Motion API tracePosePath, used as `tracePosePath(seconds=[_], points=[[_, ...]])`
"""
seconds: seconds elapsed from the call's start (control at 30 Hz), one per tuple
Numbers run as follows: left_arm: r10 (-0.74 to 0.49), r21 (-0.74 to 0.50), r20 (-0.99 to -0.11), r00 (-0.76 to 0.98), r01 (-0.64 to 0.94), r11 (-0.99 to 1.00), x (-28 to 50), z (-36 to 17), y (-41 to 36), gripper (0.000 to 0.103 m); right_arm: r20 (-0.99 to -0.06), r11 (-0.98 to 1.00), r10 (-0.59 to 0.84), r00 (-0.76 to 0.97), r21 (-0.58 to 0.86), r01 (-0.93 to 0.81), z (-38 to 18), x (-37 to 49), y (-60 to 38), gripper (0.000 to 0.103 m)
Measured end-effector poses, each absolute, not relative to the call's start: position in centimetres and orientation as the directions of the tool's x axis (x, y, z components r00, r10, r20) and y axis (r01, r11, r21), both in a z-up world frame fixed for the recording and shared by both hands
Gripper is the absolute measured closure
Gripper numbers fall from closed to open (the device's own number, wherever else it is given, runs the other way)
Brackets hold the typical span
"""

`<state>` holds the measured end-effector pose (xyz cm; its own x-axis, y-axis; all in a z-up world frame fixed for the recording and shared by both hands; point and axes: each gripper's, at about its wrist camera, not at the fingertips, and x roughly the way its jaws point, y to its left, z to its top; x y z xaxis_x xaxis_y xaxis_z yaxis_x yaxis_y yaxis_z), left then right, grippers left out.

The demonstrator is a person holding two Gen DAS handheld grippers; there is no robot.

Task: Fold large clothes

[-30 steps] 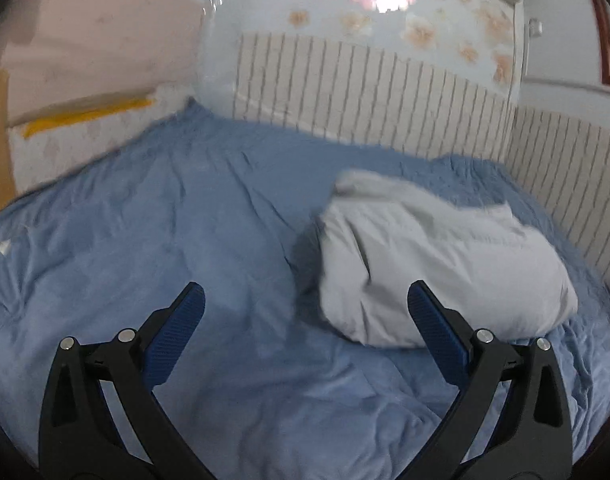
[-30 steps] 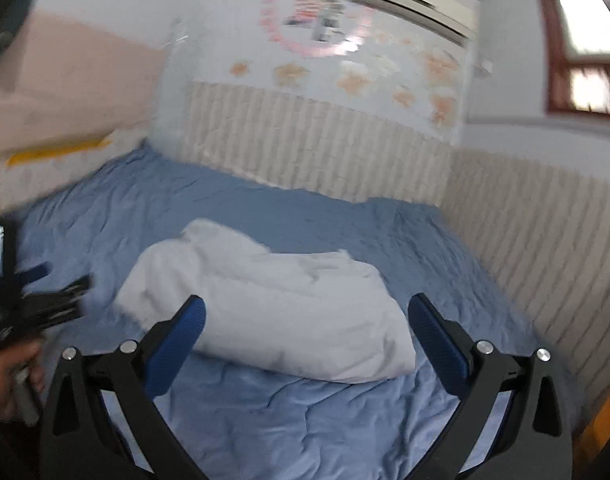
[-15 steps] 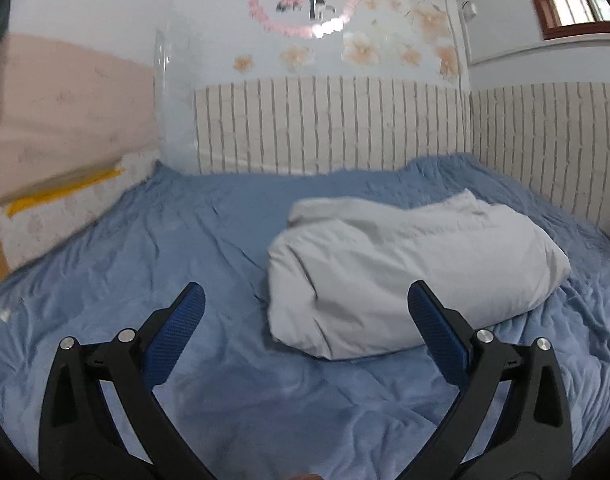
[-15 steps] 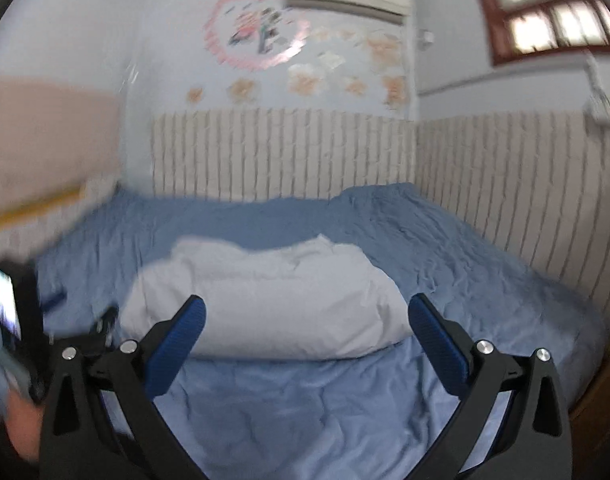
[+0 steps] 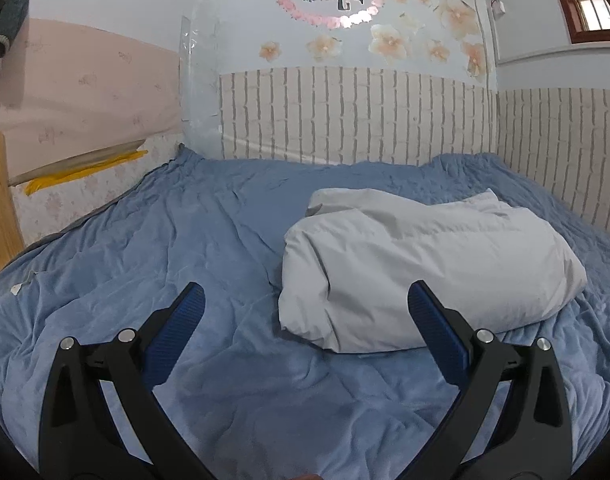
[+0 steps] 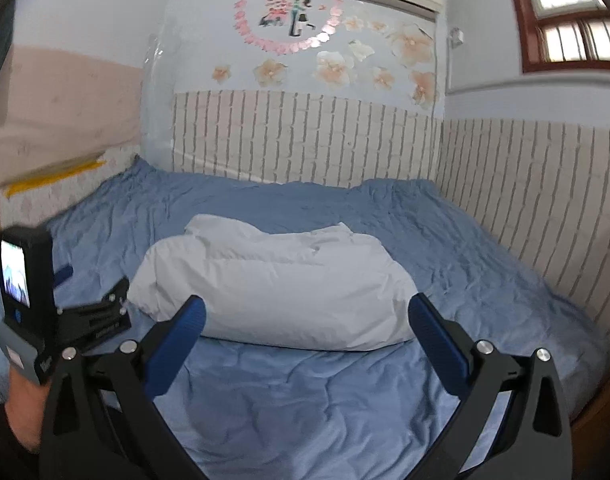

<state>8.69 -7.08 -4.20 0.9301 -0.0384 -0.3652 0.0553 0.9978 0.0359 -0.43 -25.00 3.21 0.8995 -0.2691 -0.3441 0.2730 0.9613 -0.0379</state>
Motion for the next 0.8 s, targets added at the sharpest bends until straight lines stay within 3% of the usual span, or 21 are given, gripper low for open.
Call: tracePosePath(seconds=[0.4,0.8], points=[[0.008,0.076,-0.407,0.913,0.025,0.997,9.6,-4.6,-8.1,0.003,-0.336,0.961,-0.259,0.905,0.007,0.278,2.8,-0.5,-26.3,0.002],[0.03,0.115,-0.374,0.927,0.015,0.993,8.5,-4.3,-8.8,0.003,-0.337,0.96,-0.238,0.911,0.06,0.273,2.3,-0.3,-27.6,0.002]])
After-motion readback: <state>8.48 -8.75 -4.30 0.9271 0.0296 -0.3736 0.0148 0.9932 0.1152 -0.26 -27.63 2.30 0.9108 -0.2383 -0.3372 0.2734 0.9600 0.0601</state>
